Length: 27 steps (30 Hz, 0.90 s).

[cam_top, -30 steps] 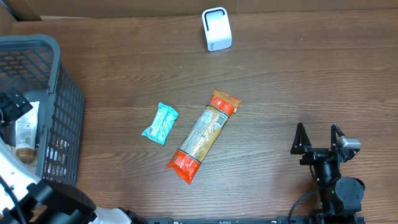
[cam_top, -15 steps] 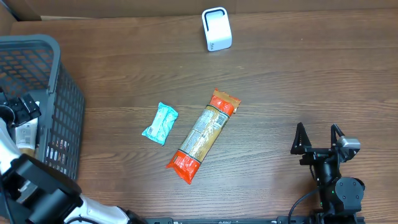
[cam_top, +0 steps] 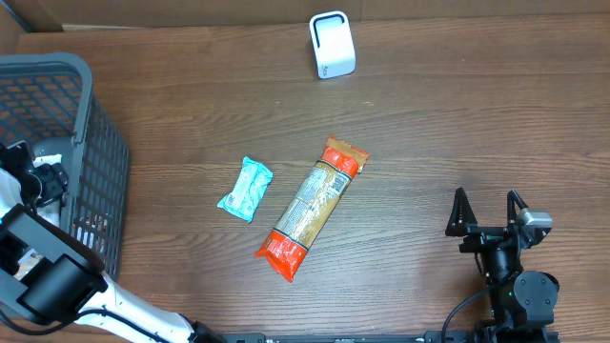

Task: Scan the item barcode
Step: 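Reach into the basket and grasp the white Pantene tube with left gripper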

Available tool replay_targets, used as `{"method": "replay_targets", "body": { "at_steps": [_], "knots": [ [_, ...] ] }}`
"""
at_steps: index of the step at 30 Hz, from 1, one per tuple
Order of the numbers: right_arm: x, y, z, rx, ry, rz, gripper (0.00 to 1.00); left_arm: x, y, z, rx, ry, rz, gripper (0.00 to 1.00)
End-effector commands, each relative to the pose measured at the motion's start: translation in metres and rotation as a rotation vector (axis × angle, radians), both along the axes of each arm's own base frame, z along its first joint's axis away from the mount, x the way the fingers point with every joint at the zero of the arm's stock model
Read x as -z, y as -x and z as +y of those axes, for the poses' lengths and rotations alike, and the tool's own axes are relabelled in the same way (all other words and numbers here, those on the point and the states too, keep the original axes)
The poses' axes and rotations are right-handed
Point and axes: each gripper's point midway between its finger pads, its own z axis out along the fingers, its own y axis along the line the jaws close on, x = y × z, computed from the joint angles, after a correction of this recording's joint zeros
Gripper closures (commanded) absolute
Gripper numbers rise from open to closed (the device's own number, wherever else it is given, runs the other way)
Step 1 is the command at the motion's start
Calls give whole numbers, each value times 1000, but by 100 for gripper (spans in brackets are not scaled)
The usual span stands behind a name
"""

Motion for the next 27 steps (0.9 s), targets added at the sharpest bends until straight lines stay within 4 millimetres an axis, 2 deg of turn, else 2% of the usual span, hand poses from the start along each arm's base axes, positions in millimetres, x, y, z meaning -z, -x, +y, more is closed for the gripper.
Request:
{"method": "replay_targets", "body": {
  "at_steps": [1, 2, 6, 10, 13, 16, 20, 24, 27],
  "knots": [
    [2, 0, -2, 10, 2, -5, 0, 12, 2, -3, -11, 26, 19, 52],
    [2, 0, -2, 10, 2, -5, 0, 12, 2, -3, -22, 28, 16, 69],
    [2, 0, -2, 10, 2, -5, 0, 12, 2, -5, -51, 42, 6, 96],
    [2, 0, -2, 10, 2, -5, 0, 9, 3, -7, -64, 54, 5, 96],
    [2, 0, -2, 10, 2, -5, 0, -13, -4, -4, -65, 36, -38, 96],
    [2, 0, -2, 10, 2, -5, 0, -54, -22, -4, -84, 37, -145, 96],
    [2, 0, -2, 10, 2, -5, 0, -133, -37, -7, -121, 26, -292, 96],
    [2, 0, -2, 10, 2, -5, 0, -214, -42, -26, -115, 11, -447, 96],
    [2, 0, -2, 10, 2, -5, 0, -264, -35, -47, -97, -16, -526, 96]
  ]
}}
